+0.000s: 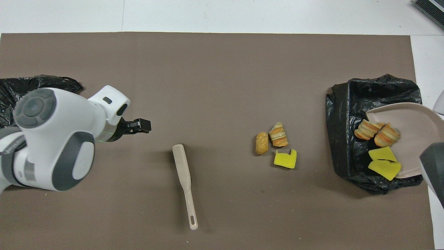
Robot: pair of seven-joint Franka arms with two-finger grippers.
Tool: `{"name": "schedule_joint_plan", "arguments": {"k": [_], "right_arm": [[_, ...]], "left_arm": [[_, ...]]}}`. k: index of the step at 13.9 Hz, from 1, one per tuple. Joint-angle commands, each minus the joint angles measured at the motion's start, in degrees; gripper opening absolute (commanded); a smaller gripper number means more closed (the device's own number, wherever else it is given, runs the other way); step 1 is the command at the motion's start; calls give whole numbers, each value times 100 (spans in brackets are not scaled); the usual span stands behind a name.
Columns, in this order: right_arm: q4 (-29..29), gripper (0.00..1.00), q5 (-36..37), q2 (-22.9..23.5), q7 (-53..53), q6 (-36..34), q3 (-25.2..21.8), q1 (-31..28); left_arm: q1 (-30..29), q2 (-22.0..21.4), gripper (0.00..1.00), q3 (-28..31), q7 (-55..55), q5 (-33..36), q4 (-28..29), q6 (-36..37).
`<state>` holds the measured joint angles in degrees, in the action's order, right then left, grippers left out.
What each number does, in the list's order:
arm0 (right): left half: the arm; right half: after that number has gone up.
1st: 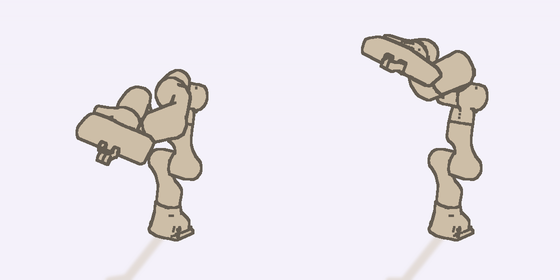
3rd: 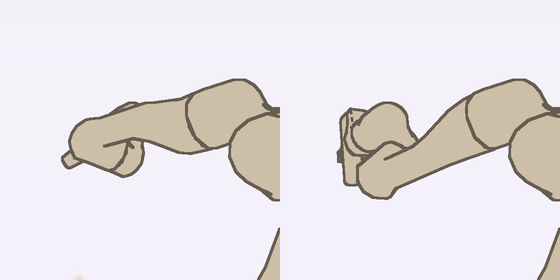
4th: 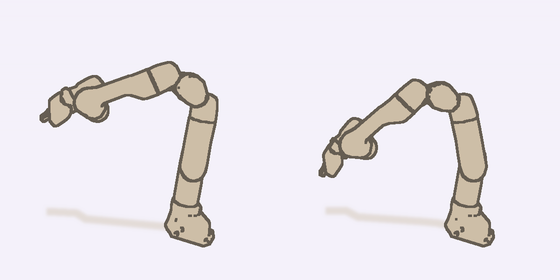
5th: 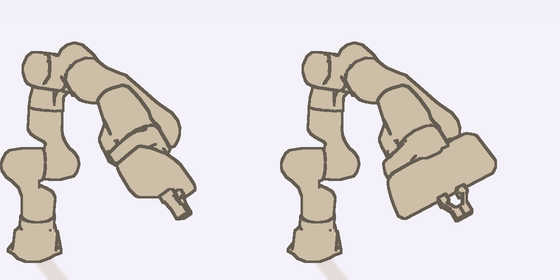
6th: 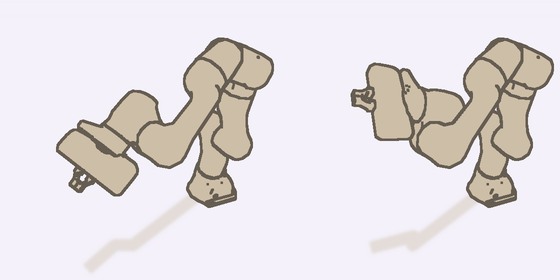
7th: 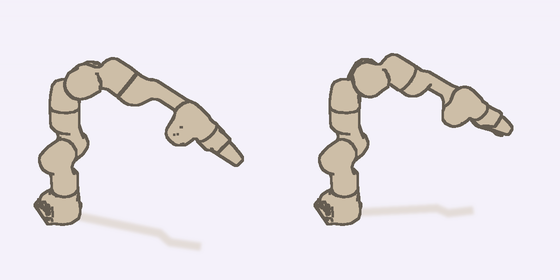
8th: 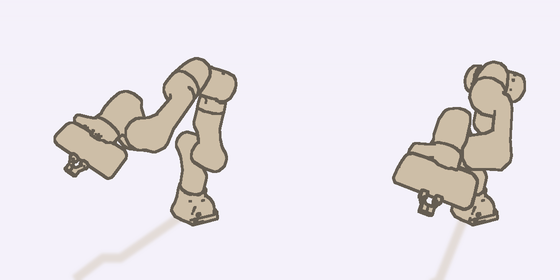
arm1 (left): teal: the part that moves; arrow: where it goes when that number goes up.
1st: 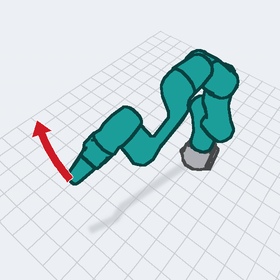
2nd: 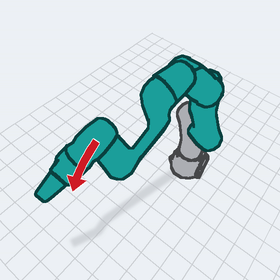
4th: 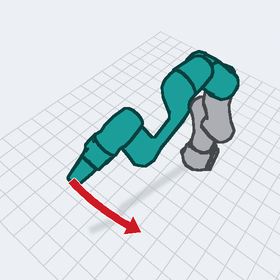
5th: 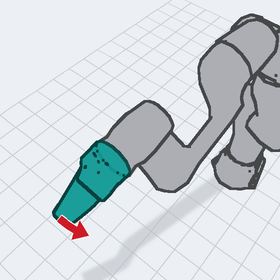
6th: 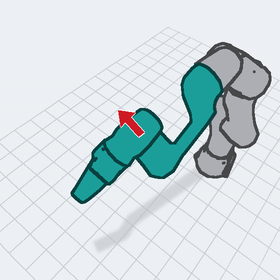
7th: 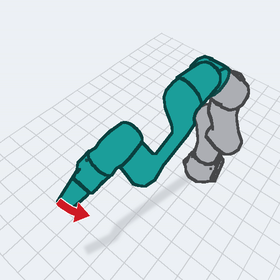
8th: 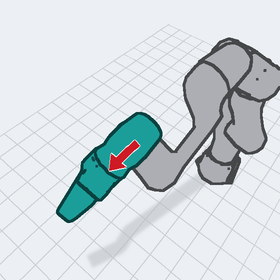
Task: Sweep and dump trash in bin
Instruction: 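Tip the dustpan over the black bag with the right gripper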
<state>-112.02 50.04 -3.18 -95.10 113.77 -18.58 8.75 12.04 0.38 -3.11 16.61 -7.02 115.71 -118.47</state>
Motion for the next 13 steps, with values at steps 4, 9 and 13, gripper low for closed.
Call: {"name": "schedule_joint_plan", "arguments": {"k": [4, 9, 13], "right_arm": [[364, 0, 928, -104, -185, -916, 618, -49], [356, 0, 894, -570, -158, -1735, 865, -58], [382, 0, 527, -579, 297, -1946, 909, -58]], "left_arm": [[-1044, 59, 100, -32, -1622, 70, -795, 983], [-1336, -65, 100, -50, -1934, 481, -1469, 1789], [-1345, -152, 100, -23, -1942, 535, -1910, 2248]]}}
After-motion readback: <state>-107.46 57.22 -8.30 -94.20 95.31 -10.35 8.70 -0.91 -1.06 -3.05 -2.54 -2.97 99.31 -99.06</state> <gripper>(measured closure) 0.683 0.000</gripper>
